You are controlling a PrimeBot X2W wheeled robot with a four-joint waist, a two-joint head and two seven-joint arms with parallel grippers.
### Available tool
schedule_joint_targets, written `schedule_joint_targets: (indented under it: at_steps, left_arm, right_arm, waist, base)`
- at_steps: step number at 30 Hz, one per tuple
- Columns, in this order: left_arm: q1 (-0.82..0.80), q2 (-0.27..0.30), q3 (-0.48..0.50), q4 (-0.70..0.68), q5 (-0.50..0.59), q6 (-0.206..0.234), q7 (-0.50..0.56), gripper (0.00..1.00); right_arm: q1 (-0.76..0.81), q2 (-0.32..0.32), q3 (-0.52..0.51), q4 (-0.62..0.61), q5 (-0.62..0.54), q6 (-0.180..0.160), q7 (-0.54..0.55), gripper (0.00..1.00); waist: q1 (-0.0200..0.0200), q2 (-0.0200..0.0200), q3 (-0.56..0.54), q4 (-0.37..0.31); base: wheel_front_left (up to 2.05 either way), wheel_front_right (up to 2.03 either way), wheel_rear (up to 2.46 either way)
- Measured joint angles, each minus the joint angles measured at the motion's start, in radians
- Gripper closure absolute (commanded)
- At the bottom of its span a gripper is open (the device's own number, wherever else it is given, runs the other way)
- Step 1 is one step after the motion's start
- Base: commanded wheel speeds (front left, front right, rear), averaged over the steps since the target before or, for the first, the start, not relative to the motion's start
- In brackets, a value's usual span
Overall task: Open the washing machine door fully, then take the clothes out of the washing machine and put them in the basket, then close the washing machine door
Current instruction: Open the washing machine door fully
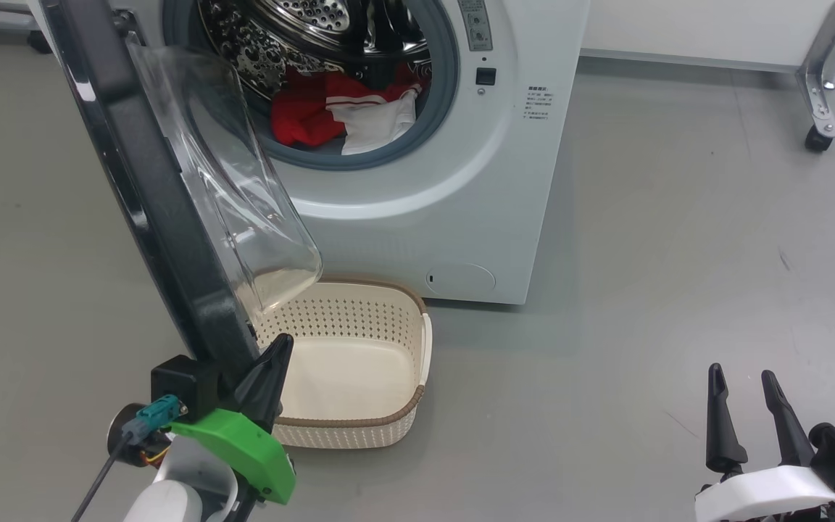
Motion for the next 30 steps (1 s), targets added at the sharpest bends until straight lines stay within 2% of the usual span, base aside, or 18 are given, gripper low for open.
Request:
schedule_joint_targets:
  at_steps: [17,30]
  left_arm:
    - [-0.001,-0.008,0.015,0.048,-0.007,0.011,-0.04,1.0]
    - [0.0,0.008,0.115,0.073,-0.035,0.051,-0.083,1.0]
  right_arm:
    - [0.0,0.007,-0.016,0.007,-0.011,0.013,0.0,0.0]
    - [0.003,0.019,0.022,0.017,-0.031,0.03,0.0,0.0]
  waist:
    - [0.0,0.0,-0.004,0.096]
    - [0.0,0.0,0.006,0.178]
  base:
    - [0.0,0.0,0.0]
    - [0.0,0.0,0.0]
